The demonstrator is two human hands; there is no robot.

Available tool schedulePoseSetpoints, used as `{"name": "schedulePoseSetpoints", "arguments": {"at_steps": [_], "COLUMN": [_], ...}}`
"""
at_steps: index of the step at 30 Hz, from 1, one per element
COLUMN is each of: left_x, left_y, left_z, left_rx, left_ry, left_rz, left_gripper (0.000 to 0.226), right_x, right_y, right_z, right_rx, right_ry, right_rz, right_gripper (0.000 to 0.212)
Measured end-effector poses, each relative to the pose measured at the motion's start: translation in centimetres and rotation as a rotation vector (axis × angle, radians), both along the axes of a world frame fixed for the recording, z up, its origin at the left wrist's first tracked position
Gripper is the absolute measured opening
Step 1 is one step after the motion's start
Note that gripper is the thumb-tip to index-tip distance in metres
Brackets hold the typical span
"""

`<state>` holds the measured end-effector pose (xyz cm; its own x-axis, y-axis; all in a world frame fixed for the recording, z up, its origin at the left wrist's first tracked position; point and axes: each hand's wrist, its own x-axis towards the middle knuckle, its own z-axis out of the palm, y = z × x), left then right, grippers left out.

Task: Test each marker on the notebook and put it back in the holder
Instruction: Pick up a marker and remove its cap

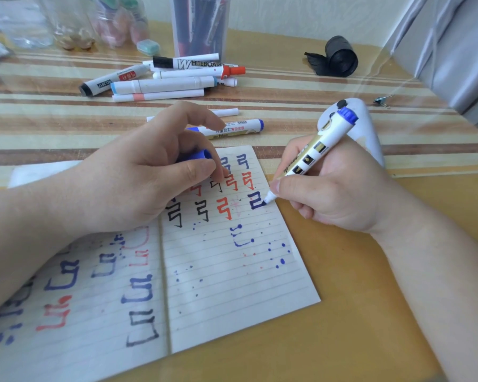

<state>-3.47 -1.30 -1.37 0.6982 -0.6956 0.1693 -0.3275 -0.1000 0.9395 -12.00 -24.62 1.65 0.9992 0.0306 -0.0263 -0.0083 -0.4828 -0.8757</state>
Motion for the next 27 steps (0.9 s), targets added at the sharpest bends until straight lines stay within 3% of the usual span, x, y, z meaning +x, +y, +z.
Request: {"name": "schedulePoseSetpoints", "arguments": {"at_steps": [10,15,20,27], "left_x": [-0.05,-0.21,-0.24,-0.81], "left_y": [-0.01,-0.01,0.02,0.10], "left_z": [0.04,0.07,0.05,0.33], "left_rx": [-0.002,-0.003,0.007,0.047], "left_ry": [0.001,-0.007,-0.019,-0.146], "left_rz": [0.005,0.004,0.006,-0.002], "left_gripper": [0.046,0.045,0.042,0.043], "right_x": [-0.03,-0.13,-0.29,0.02], "right_y": [0.24,0.23,0.23,-0.62], "right_z": [-0.05,0.14,0.15,-0.44], "right_rx": [-0.064,-0.052,-0.047,0.366], "right_ry": [0.011,0.010,-0.001,0.021], "right_rz": [-0.068,-0.025,-0.004,0.021], "right_gripper": [0.007,0.027,0.029,0.012]}}
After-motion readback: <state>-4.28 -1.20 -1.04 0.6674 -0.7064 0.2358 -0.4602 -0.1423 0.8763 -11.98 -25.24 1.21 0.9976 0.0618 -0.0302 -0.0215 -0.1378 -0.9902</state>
